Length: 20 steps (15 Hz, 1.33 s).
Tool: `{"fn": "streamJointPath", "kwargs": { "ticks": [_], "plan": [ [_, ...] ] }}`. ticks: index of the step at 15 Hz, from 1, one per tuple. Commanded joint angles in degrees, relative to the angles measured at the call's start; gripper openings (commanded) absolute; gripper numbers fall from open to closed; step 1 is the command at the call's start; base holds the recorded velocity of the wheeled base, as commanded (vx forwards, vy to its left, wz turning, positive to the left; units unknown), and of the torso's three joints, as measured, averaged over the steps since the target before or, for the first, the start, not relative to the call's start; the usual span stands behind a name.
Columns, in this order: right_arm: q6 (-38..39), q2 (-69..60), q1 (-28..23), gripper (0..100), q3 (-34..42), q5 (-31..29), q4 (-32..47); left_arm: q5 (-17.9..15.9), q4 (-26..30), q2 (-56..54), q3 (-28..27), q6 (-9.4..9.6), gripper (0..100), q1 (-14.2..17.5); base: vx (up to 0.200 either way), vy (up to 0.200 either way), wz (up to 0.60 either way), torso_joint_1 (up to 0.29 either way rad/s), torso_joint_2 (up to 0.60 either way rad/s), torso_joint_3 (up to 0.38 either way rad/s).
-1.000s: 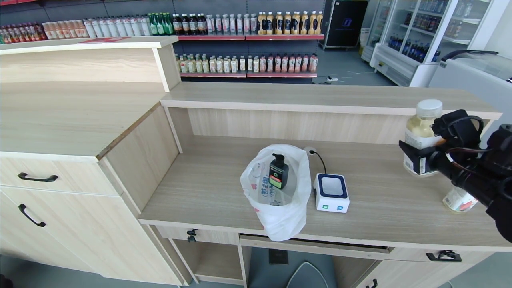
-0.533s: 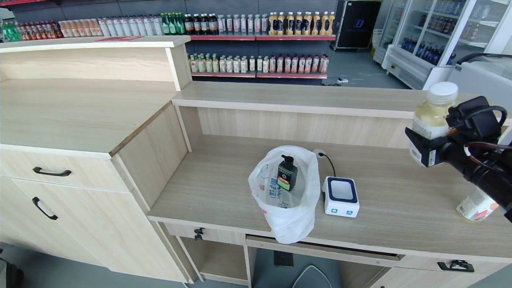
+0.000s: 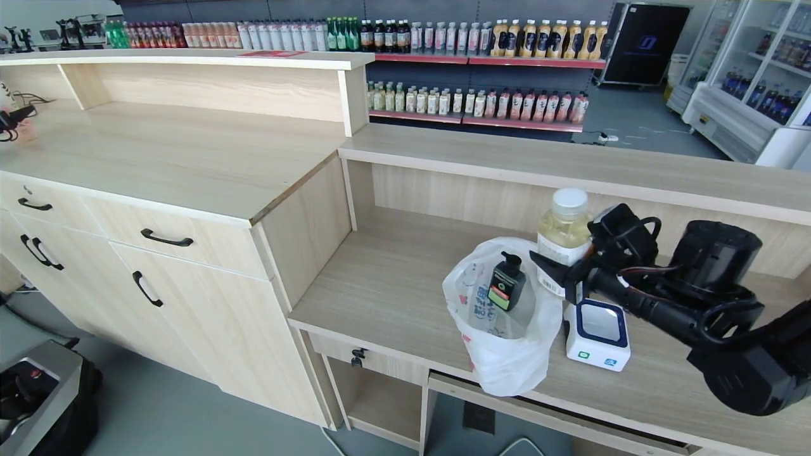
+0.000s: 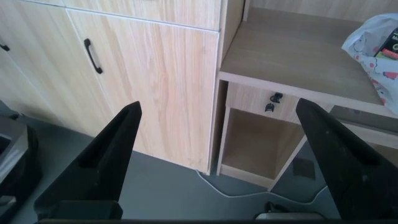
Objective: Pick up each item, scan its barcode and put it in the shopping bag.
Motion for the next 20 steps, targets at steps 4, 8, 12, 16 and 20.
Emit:
{"fn": "streamJointPath", "kwargs": {
  "ticks": [4, 8, 12, 16, 20],
  "plan": [
    [4.98, 15.36, 1.26, 0, -1.11, 2.16, -3.75, 0.0, -0.01, -0.02, 0.0, 0.0, 100, 0.0, 0.0, 0.0, 0.0, 0.0, 0.0, 0.0],
    [7.71, 21.51, 3.37, 0, -1.47, 2.16, -9.19, 0.0, -0.01, -0.02, 0.0, 0.0, 100, 0.0, 0.0, 0.0, 0.0, 0.0, 0.0, 0.0],
    [11.75, 25.91, 4.86, 0, -4.28, 2.16, -12.27, 0.0, -0.01, -0.02, 0.0, 0.0, 100, 0.0, 0.0, 0.0, 0.0, 0.0, 0.0, 0.0],
    [11.84, 29.6, 5.13, 0, -6.74, 2.16, -12.8, 0.0, -0.01, -0.02, 0.0, 0.0, 100, 0.0, 0.0, 0.0, 0.0, 0.0, 0.0, 0.0],
    [11.75, 32.06, 5.48, 0, -6.74, 2.16, -13.15, 0.0, -0.01, -0.02, 0.0, 0.0, 100, 0.0, 0.0, 0.0, 0.0, 0.0, 0.0, 0.0]
  ]
}}
